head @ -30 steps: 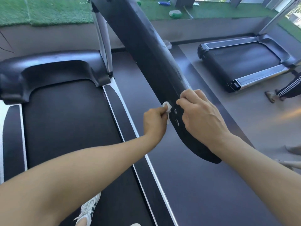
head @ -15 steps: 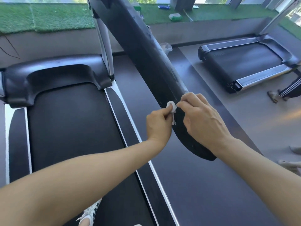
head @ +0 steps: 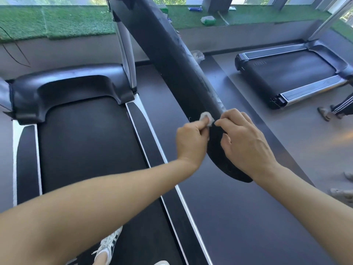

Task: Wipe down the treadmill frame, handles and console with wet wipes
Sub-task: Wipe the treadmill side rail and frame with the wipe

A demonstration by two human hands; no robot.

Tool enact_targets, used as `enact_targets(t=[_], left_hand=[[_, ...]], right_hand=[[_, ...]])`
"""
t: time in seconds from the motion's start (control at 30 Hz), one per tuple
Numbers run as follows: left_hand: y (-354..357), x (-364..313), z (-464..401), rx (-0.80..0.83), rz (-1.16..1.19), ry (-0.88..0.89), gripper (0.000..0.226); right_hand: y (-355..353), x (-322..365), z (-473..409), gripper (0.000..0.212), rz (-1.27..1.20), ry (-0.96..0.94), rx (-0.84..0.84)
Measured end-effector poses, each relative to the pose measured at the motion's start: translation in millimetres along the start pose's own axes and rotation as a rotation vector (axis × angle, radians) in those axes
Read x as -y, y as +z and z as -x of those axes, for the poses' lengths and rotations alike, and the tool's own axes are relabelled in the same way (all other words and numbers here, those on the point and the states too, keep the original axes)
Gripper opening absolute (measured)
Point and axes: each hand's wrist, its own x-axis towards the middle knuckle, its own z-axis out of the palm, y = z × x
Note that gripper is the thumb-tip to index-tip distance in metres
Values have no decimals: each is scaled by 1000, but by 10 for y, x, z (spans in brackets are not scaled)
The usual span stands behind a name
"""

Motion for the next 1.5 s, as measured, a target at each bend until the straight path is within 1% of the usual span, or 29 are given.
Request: enact_targets(t=[0.07, 0.13, 0.2, 0.27, 0.33, 0.4, 0.47, 0.53, 0.57, 0.6, 0.67, 0.7, 0.77, 0.83, 0.9, 0.97, 1.03, 1.13, 1.2, 1.3, 1.33, 1.43, 1.5], left_hand=[[8, -9, 105, 35, 37, 2, 24], [-17, -13, 77, 27, 57, 21, 24], [-36, -28, -83, -57, 69, 17, 22], [-26, -23, -311, -160, 38, -28, 21], [1, 0, -366, -194, -5, -45, 22], [36, 33, -156, -119, -21, -1, 21], [91, 56, 203, 2, 22, -15, 19], [124, 52, 448, 74, 98, -62, 17], [137, 46, 476, 75, 114, -77, 17], [135, 33, 450, 61, 112, -81, 19], [87, -10, 302, -7, 85, -40, 24], [53, -44, 190, -45, 59, -11, 25], [24, -73, -44, -117, -7, -8, 21], [35, -74, -121, -152, -32, -30, 19], [89, -82, 68, -105, 16, -30, 20], [138, -91, 384, -14, 69, -48, 22], [130, -78, 565, 55, 134, -75, 20], [105, -32, 445, 52, 139, -50, 18], [56, -35, 339, 35, 134, -32, 16], [49, -49, 276, 38, 108, -30, 14], [53, -44, 275, 39, 103, -23, 14], [67, -22, 297, 31, 129, -28, 23], [82, -2, 290, 24, 111, -9, 18]], right_hand=[[-19, -5, 37, 18, -3, 1, 4], [-31, -15, 50, 18, 3, 7, 6], [-33, -17, 47, 22, 14, 10, 6], [-20, -13, 47, 24, 19, 16, -2], [-16, -12, 58, 23, 21, 33, -8], [-21, -2, 84, 19, 14, 48, -24], [-36, 12, 130, 15, -2, 56, -43], [-66, 34, 178, 28, -16, 59, -51], [-83, 42, 198, 35, -22, 57, -53], [-99, 46, 218, 37, -24, 59, -45], [-115, 28, 258, 21, -10, 91, -8], [-116, 20, 271, 17, -10, 108, 3], [-106, 16, 292, 24, -24, 142, 21], [-99, 37, 305, 26, -50, 172, 14], [-97, 67, 320, 24, -77, 207, -8], [-104, 92, 343, 19, -113, 227, -40], [-119, 132, 357, 20, -147, 237, -55], [-126, 137, 320, 26, -152, 277, -37], [-118, 128, 307, 25, -129, 290, -15], [-117, 116, 308, 33, -99, 315, -2], [-113, 121, 301, 33, -100, 321, -6], [-93, 145, 285, 31, -109, 336, -29], [-76, 154, 288, 32, -100, 341, -36]])
